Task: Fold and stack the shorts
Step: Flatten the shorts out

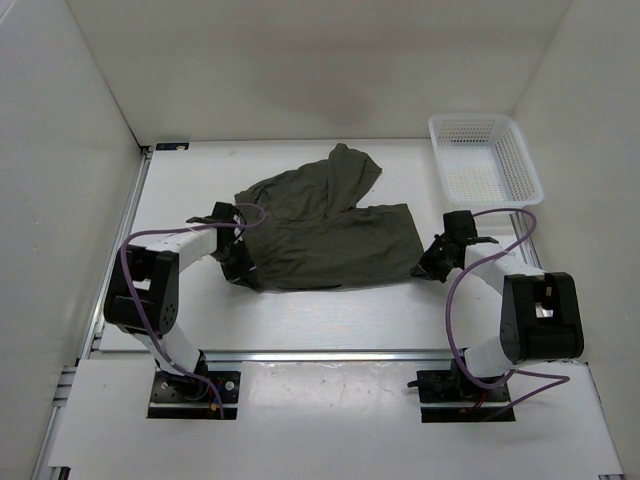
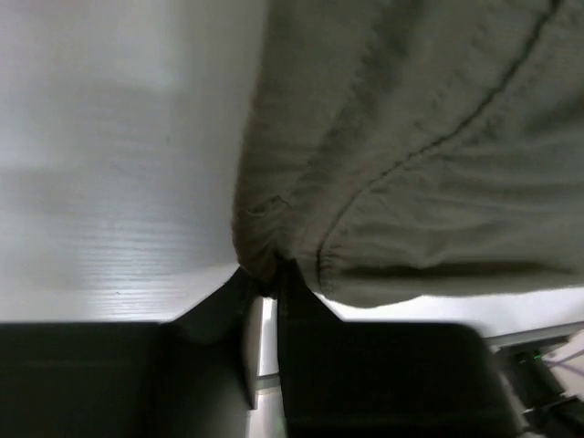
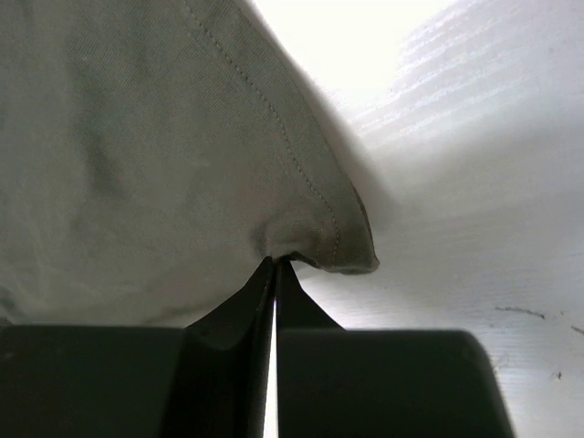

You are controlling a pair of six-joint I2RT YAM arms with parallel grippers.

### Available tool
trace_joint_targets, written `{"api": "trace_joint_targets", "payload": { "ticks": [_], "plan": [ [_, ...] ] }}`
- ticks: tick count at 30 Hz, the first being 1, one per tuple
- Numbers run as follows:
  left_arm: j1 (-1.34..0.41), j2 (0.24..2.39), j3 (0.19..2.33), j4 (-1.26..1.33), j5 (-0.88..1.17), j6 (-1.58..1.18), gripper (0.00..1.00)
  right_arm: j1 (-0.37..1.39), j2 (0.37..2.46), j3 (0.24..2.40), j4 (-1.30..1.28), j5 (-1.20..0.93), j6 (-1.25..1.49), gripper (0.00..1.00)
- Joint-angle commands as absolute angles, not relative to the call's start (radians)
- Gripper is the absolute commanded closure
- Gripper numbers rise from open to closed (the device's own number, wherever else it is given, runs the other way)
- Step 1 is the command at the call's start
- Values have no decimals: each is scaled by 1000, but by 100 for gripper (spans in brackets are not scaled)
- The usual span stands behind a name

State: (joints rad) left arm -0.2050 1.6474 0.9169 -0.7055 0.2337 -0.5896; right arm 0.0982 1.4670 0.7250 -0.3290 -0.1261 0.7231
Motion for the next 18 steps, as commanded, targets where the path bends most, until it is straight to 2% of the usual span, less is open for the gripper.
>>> {"api": "trace_joint_targets", "payload": {
  "ticks": [1,8,14,16,18],
  "plan": [
    [-206,1638,1005,-687,212,-562,90,95,1417,742,-359,-121,699,100],
    [-206,1609,1215,-920,72,-442,90,95,1387,807,-405,-109,667,100],
    [-215,1710,1347,-957,87,-411,90,95,1387,816,-405,-98,667,100],
    [-224,1755,1379,-957,101,-402,84,95,1396,816,-405,-98,667,100],
    [-233,1811,1416,-957,123,-391,71,95,1396,816,-405,-98,667,100]
  ]
}}
